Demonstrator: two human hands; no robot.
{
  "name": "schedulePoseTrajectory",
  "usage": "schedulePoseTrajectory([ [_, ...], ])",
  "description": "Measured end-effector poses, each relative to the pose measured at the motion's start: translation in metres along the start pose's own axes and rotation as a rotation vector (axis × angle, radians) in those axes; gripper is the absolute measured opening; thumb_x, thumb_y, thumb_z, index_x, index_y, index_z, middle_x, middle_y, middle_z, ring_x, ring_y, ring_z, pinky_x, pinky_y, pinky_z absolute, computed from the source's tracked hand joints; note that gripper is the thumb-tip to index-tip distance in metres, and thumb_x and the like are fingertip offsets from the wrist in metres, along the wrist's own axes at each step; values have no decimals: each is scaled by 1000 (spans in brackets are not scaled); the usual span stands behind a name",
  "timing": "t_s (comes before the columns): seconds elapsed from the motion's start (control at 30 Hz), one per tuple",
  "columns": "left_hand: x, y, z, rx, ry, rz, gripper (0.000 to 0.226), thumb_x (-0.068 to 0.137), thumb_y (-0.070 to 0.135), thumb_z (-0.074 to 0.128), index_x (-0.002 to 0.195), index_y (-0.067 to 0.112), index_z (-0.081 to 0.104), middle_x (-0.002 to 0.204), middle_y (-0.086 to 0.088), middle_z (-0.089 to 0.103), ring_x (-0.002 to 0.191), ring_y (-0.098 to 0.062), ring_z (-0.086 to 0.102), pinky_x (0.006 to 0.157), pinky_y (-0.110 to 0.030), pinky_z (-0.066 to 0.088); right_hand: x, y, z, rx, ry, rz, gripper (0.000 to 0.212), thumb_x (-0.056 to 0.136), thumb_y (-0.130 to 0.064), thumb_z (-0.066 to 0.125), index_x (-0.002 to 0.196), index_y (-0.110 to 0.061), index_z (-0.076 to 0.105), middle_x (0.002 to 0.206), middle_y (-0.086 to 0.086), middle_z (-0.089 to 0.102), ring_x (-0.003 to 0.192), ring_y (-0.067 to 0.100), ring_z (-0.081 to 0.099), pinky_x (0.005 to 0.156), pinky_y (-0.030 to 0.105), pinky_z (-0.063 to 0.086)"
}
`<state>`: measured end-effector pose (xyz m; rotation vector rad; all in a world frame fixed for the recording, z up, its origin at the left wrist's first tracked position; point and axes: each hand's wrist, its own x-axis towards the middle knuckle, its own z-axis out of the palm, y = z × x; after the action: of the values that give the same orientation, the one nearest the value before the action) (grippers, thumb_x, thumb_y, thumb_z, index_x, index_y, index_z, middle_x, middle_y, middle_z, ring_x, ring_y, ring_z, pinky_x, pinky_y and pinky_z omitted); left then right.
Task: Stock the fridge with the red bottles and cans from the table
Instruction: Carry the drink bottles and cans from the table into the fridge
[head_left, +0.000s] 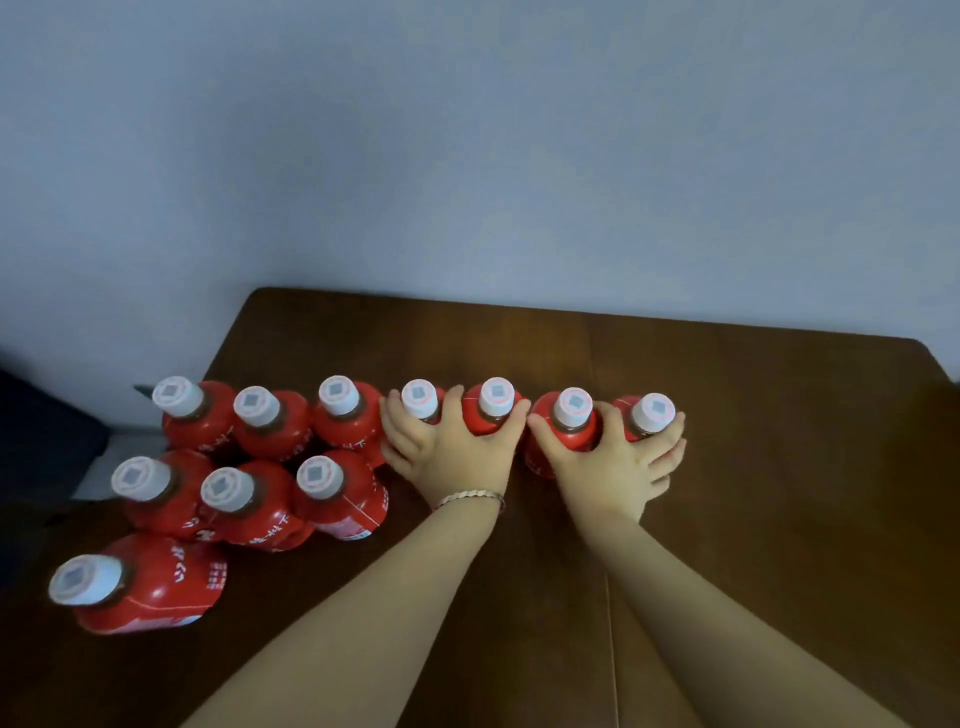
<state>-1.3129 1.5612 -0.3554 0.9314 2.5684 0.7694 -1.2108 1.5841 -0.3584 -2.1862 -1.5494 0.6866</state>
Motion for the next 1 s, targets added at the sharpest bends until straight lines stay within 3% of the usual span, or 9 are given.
schedulePoseTrajectory([
  [0.1, 4, 2, 6, -17, 11, -38, 58, 61, 75, 60, 99, 32, 62, 149, -9, 11, 140, -28, 2, 108, -56, 16, 13, -16, 2, 30, 9, 100, 62, 57, -78, 61, 95, -30, 54, 153, 13, 1, 140, 40, 1, 112, 56, 14],
  [0.23, 9, 5, 7, -27, 48, 18, 48, 59, 64, 56, 82, 23, 63, 143, -13, 22, 136, -33, 13, 101, -55, 27, 19, -13, 8, -92, 91, -8, 51, 68, -66, 59, 97, -24, 59, 149, 16, 12, 134, 42, 14, 107, 54, 20],
  [0.43, 18, 0, 3, 157, 142, 308, 48, 58, 52, 42, 67, 10, 64, 117, -26, 50, 115, -48, 44, 93, -58, 36, 24, 6, -5, -196, 110, -180, 52, 70, -64, 45, 101, -26, 64, 137, 20, 27, 117, 42, 30, 103, 49, 28],
  [0.53, 24, -8, -1, 200, 86, 386, 51, 60, 56, 44, 76, 13, 67, 120, -24, 48, 113, -45, 43, 96, -55, 34, 32, 15, -21, -210, 39, -247, 53, 74, -63, 42, 104, -26, 64, 134, 18, 27, 118, 41, 28, 106, 49, 27],
  [0.63, 25, -10, -9, 269, -56, 418, 67, 64, 59, 60, 123, 25, 58, 136, -17, 34, 127, -39, 28, 103, -52, 26, 34, 21, -30, -197, -16, -302, 66, 67, -68, 28, 103, -27, 65, 138, 16, 25, 124, 40, 23, 109, 48, 23],
  [0.7, 24, -11, -11, 293, -88, 434, 76, 66, 58, 63, 135, 29, 47, 139, -15, 30, 130, -37, 24, 105, -51, 24, 35, 21, -31, -190, -33, -339, 70, 63, -69, 23, 98, -27, 67, 135, 13, 29, 125, 37, 22, 109, 46, 22],
  [0.83, 20, -17, -9, 171, -27, 513, 51, 57, 51, 55, 95, 21, 72, 126, -18, 46, 121, -41, 39, 99, -57, 33, 36, 20, -35, -195, -73, -491, 63, 68, -65, 30, 85, -20, 71, 131, 12, 40, 129, 30, 22, 111, 45, 20],
  [0.93, 14, -14, -2, 69, 36, 577, 36, 57, 43, 47, 62, 17, 70, 114, -18, 55, 116, -43, 46, 98, -62, 33, 36, 20, -33, -152, -179, -570, 60, 64, -65, 34, 81, -23, 74, 144, 2, 36, 141, 25, 12, 115, 39, 12],
  [1.0, 11, -8, 0, 31, 66, 564, 33, 56, 39, 45, 53, 15, 66, 110, -15, 57, 114, -42, 49, 99, -62, 31, 36, 20, -31, -69, -228, -591, 63, 60, -65, 32, 84, -26, 76, 142, -6, 38, 142, 21, 12, 114, 32, 8],
])
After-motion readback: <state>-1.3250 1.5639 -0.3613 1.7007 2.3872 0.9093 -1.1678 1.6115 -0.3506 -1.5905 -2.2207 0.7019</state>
